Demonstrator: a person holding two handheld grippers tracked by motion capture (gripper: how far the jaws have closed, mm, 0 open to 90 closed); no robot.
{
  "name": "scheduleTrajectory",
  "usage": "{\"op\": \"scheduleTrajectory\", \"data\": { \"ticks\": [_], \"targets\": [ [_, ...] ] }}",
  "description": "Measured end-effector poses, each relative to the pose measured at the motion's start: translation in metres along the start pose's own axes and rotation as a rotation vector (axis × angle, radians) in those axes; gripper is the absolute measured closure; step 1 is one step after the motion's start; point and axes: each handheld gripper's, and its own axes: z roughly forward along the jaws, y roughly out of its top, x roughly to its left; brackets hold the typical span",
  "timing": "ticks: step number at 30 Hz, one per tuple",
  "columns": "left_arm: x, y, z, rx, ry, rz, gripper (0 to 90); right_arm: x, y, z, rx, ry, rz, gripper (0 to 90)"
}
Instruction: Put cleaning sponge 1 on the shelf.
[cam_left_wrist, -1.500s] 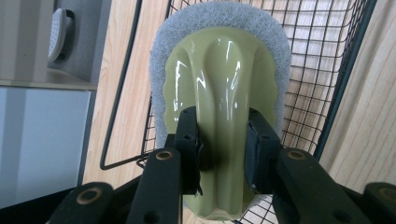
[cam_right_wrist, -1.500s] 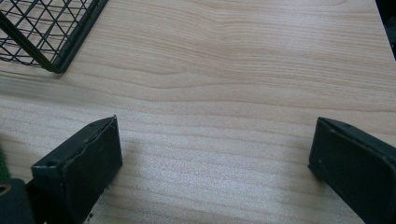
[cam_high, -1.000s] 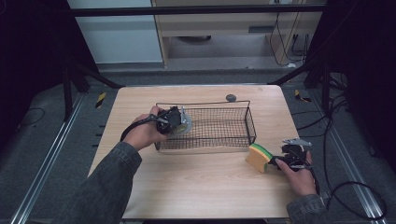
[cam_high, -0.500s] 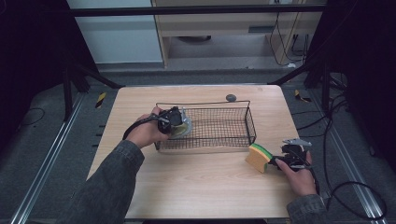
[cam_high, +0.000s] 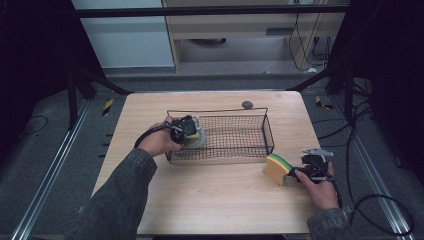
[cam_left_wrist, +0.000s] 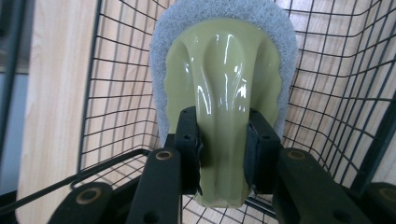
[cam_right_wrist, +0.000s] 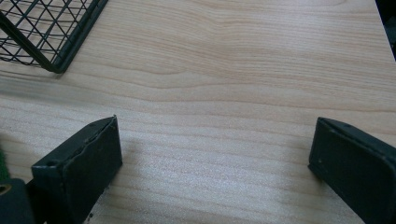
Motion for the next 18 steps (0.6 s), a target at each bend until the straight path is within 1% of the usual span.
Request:
{"op": "scheduleTrajectory", "data": {
  "ticks": [3,5,12,13,15,18],
  "targets": [
    [0.0028,-0.0003,0.0016,-0.009,-0.012,-0.009,69.9,0.0000,0.0000,0.0000,0.000,0.000,0.000,2.7],
    [0.0037,-0.0003,0.0028,-0.016,-0.026,-0.025,69.8,0.0000,0.0000,0.0000,0.000,0.000,0.000,2.7],
    [0.0046,0.0012,0.0054,-0.011,-0.032,-0.028,69.7,0.0000,0.0000,0.0000,0.000,0.000,0.000,2.7],
    [0.0050,0.0012,0.0060,-0.013,-0.034,-0.035,69.5,0.0000,0.0000,0.0000,0.000,0.000,0.000,2.8],
    [0.0053,0.0006,0.0066,-0.012,-0.036,-0.037,69.4,-0.0003,0.0000,0.0000,0.000,0.000,-0.003,2.7],
    [0.0057,0.0001,0.0073,-0.007,-0.042,-0.034,69.3,-0.0003,0.0000,0.0000,-0.001,0.001,-0.003,2.7]
  ]
}}
